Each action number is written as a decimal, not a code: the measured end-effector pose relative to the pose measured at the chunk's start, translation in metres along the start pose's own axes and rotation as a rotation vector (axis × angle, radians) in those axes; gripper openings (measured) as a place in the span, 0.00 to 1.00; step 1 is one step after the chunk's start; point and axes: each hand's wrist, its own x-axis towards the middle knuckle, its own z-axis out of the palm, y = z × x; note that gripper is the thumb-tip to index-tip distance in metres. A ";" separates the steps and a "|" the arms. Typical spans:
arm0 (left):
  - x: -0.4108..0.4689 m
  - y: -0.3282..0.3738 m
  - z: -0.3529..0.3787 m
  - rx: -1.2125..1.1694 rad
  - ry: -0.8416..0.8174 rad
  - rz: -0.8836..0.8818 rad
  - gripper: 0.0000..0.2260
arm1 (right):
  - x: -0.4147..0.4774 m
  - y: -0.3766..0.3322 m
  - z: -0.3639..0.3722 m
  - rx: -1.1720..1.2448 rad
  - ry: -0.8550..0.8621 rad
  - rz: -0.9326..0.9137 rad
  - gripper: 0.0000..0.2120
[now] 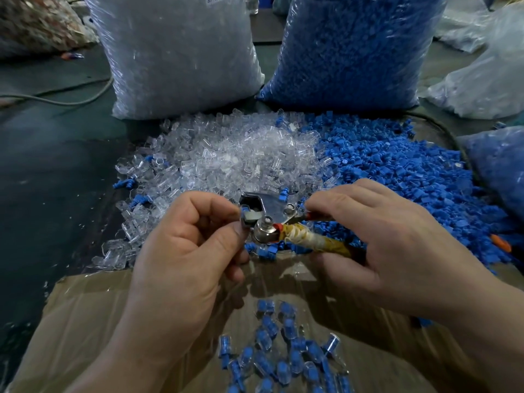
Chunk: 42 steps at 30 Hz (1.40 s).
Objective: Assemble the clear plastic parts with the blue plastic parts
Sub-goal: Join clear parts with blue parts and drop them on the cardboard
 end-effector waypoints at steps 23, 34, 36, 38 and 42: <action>0.002 0.005 -0.005 0.090 0.044 -0.117 0.11 | 0.007 0.013 0.001 -0.212 0.019 0.149 0.31; -0.004 0.011 0.012 0.187 -0.059 -0.264 0.09 | 0.017 0.019 0.004 -0.306 -0.086 0.277 0.33; -0.006 0.010 0.014 0.202 -0.044 -0.271 0.07 | 0.013 0.004 0.006 -0.246 0.046 0.208 0.28; -0.008 0.008 0.017 0.216 -0.035 -0.248 0.07 | 0.010 -0.018 0.010 -0.207 0.096 0.083 0.21; -0.013 0.010 0.023 0.285 -0.040 -0.100 0.07 | 0.008 -0.033 0.021 -0.140 0.055 -0.075 0.10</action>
